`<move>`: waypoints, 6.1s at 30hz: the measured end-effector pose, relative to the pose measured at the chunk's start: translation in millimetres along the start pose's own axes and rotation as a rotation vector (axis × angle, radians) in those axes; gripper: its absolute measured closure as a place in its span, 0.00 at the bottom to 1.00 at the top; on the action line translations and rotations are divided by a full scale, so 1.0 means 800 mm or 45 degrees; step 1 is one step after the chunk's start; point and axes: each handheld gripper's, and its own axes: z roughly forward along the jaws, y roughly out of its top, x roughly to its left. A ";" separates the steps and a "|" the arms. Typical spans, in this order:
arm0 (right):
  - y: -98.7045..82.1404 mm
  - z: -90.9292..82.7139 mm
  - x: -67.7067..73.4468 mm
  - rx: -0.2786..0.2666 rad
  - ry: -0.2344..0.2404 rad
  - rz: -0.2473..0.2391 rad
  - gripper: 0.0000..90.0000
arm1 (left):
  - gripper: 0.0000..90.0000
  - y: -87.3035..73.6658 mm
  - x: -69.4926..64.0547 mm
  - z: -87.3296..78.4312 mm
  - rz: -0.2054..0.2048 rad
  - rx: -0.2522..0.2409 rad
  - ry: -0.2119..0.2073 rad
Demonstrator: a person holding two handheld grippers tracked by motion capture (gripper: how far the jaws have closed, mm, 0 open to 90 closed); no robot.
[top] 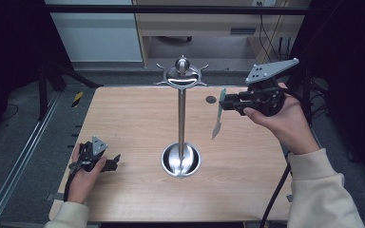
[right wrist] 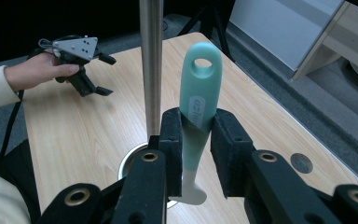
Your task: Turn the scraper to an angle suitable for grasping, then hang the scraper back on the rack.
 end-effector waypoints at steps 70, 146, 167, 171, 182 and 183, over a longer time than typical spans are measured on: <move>0.045 0.000 0.011 -0.001 0.170 -0.098 0.83 | 0.03 0.000 0.000 0.000 0.001 0.000 0.001; -0.063 0.023 0.010 -0.076 -0.356 0.081 0.07 | 0.03 -0.001 0.000 0.000 -0.003 0.005 0.005; -0.151 0.078 0.036 -0.078 -0.363 0.204 0.11 | 0.03 -0.001 0.000 0.000 -0.004 0.002 0.008; -0.171 0.094 0.038 -0.035 -0.370 0.230 0.12 | 0.03 -0.001 -0.001 0.000 0.000 0.005 0.006; -0.216 0.128 0.031 -0.008 -0.409 0.354 0.13 | 0.03 -0.002 -0.001 0.000 0.000 0.006 0.006; -0.220 0.131 0.030 -0.004 -0.415 0.367 0.13 | 0.03 -0.002 -0.001 0.000 -0.001 0.006 0.006</move>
